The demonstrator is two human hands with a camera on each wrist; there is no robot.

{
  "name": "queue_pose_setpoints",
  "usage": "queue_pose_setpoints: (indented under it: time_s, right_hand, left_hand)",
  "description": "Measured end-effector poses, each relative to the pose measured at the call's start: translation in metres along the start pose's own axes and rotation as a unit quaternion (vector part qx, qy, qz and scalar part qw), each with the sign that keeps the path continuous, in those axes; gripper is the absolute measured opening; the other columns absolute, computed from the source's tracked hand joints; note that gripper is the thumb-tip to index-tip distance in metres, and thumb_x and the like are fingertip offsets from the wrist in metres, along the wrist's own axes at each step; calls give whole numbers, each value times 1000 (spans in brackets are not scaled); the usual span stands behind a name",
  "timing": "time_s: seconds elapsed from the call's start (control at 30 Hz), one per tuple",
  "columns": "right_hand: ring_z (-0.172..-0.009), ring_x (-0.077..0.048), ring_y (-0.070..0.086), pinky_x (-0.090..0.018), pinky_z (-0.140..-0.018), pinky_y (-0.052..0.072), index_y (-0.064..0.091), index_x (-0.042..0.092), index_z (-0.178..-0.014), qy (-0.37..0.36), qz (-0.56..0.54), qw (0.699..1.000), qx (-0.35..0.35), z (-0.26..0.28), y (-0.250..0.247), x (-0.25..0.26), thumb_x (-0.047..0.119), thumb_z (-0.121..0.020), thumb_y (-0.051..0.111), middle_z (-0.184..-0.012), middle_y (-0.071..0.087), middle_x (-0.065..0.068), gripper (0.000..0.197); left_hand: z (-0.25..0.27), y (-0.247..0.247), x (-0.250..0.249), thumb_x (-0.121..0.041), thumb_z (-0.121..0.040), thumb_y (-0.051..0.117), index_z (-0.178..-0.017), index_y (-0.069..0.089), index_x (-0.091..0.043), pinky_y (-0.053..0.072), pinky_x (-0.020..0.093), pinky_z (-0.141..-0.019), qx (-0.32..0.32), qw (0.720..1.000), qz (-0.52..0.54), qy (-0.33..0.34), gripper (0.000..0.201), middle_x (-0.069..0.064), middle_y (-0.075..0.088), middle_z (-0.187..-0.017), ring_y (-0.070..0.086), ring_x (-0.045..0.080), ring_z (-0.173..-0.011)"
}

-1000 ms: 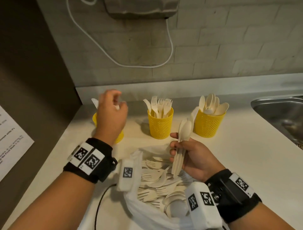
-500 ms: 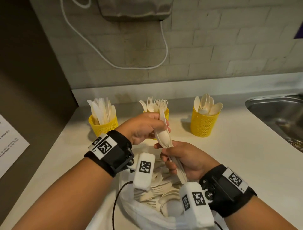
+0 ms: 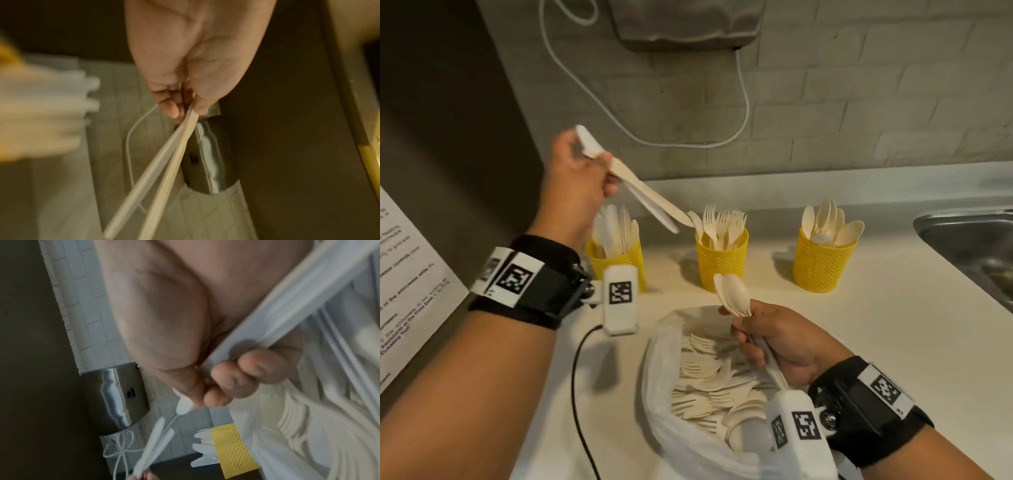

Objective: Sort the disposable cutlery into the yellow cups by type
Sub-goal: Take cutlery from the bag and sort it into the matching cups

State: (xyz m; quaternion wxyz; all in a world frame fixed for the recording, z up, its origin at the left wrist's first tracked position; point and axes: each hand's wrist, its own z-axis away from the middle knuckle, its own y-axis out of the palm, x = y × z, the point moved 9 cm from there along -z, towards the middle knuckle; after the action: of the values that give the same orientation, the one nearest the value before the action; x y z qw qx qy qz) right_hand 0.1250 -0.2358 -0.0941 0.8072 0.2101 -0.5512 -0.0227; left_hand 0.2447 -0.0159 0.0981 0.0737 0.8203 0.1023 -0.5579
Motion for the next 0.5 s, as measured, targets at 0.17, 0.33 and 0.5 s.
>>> queue_pose_setpoints:
  time_s: [0.17, 0.33, 0.5]
  right_hand:
    - [-47, -14, 39, -27, -48, 35, 50, 13, -107, -40, -61, 997, -27, 1, -7, 9, 9, -97, 40, -62, 48, -3, 15]
    - [-49, -16, 39, -28, -49, 36, 47, 19, -113, -41, -92, 995, -17, 4, -6, 8, 14, -97, 40, -63, 46, -4, 18]
    - [-44, -13, 32, -23, -43, 25, 53, 10, -106, -51, -131, 989, -55, 8, -20, 16, 17, -84, 40, -60, 41, -4, 27]
  left_hand:
    - [0, -40, -19, -18, -96, 48, -140, 28, -29, 50, 34, -87, -37, 951, -286, 113, 50, 7, 61, -105, 62, 23, -98]
    - [-2, -27, 33, -17, -95, 48, -139, 32, -20, 44, 42, -88, 9, 927, -370, 61, 47, 21, 58, -122, 56, 39, -109]
    - [11, -20, 83, -23, -91, 57, -136, 43, -15, 38, 45, -100, 86, 886, -455, 20, 48, 20, 40, -134, 44, 39, -119]
